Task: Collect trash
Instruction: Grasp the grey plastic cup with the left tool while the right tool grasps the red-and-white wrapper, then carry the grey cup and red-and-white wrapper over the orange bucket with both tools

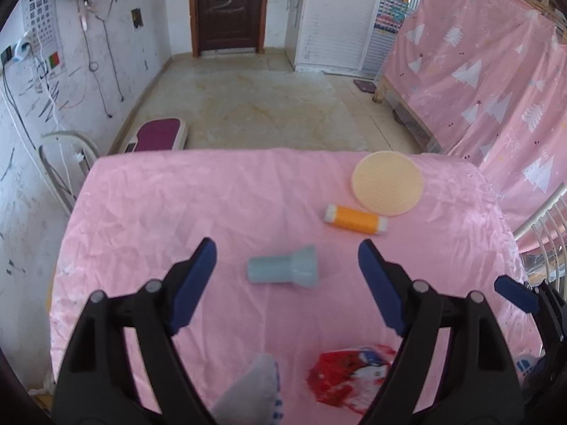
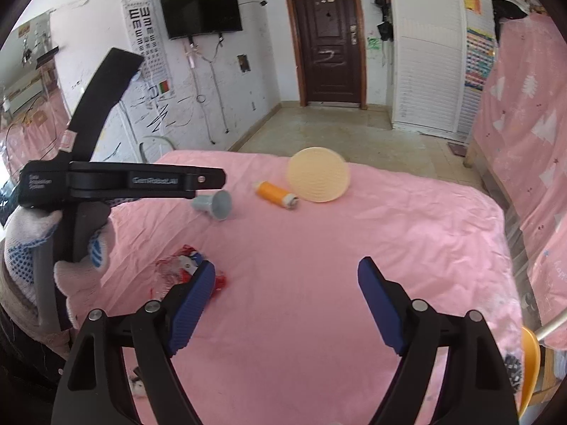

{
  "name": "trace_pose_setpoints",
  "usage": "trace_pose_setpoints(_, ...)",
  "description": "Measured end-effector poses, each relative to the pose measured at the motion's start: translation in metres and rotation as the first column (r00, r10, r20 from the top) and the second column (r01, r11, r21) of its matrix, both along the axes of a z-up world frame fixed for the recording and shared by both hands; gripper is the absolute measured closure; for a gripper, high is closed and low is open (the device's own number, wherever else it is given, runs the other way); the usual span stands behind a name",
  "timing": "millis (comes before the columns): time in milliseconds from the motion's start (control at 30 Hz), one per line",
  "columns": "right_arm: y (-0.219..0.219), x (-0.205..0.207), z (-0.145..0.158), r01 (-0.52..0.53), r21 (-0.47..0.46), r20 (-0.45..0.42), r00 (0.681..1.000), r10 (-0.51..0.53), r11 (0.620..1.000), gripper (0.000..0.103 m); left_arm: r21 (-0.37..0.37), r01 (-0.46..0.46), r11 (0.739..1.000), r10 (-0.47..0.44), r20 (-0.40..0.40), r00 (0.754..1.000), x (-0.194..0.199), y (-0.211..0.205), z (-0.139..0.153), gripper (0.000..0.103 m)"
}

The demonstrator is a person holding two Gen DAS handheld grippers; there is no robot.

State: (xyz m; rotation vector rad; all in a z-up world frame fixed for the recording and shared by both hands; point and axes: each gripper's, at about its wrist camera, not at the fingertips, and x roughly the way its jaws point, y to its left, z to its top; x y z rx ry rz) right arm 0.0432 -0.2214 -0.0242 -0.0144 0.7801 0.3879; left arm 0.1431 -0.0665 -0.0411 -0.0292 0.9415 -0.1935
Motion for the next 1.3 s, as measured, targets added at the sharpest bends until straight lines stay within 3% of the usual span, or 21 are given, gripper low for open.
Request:
trace_pose_setpoints(500,0.05,0.011,-0.019,-0.104,-0.032,-0.045,0.994,0.102,0.994,0.029,-0.052,0.0,0.999,-0.003,-0.052,0.999,0.017,0.014,-0.023,0.025)
trace_pose_setpoints(933,0.073,0.019,-0.032,-0.162,-0.032,-0.08,0.984,0.159,0.986,0.029,-0.032,0.018,0.999,-0.02,-0.089,0.996,0.024,0.005,-0.035,0.025)
trace_pose_setpoints(1100,0.074,0.02,-0.035,-0.176,-0.024,-0.099,0.98,0.172,0.984,0.03,-0.015,0.009,1.0,-0.011,-0.1,0.995,0.027,0.003,-0.039,0.044)
trace_pose_setpoints(1167,0.076,0.02,-0.035,-0.186,-0.024,-0.105,0.978,0.182,0.982,0.038,-0.011,0.007,1.0,-0.008,-0.096,0.995,0.027,0.003,-0.039,0.056)
trace_pose_setpoints(1233,0.078,0.023,-0.036,-0.202,-0.021,-0.113,0.974,0.198,0.979,0.051,-0.006,0.004,1.0,-0.004,-0.091,0.996,0.027,0.003,-0.039,0.059)
trace_pose_setpoints(1300,0.081,0.021,-0.036,-0.217,-0.022,-0.112,0.971,0.213,0.976,0.075,-0.007,0.006,1.0,-0.007,-0.088,0.996,0.026,0.001,-0.04,0.059)
